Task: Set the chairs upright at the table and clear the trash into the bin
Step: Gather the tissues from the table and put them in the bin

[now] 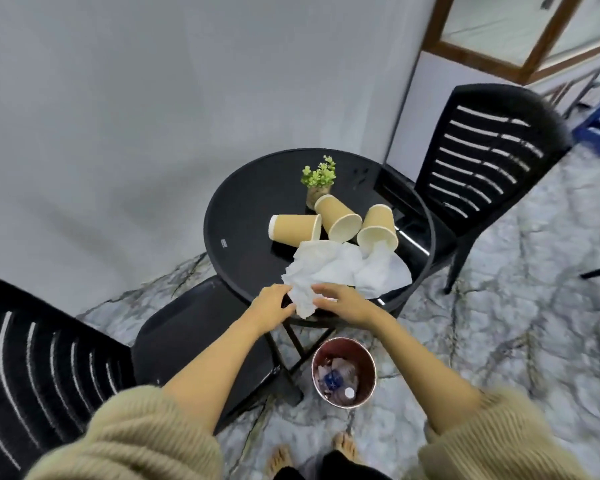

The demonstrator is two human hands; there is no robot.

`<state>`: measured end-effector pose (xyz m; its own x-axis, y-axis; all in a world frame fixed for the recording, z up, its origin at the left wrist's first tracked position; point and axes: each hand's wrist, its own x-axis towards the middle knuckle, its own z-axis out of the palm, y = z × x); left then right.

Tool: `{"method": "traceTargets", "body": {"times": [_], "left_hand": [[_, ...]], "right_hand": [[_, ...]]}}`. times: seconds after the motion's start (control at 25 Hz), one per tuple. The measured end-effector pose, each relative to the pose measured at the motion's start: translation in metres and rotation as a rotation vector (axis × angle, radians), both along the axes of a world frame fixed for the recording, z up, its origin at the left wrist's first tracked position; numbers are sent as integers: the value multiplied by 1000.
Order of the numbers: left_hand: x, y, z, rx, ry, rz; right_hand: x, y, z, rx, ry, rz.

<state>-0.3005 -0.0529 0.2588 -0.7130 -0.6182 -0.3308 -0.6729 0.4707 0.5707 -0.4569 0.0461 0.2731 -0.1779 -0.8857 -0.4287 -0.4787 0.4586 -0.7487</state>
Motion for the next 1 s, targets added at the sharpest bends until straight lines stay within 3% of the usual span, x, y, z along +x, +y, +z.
{"method": "traceTargets", "body": {"times": [0.4,0.76,1.0], "left_hand": [[-5,7,-13,-57,25,41],[-60,17,-6,-200,86,70],[-79,15,-17,-266,88,109]], "right_hand": [[-50,20,-12,-131,278,-231],[-88,12,-24,-180,477,-72],[-96,1,-42,-185,458,-74]]}}
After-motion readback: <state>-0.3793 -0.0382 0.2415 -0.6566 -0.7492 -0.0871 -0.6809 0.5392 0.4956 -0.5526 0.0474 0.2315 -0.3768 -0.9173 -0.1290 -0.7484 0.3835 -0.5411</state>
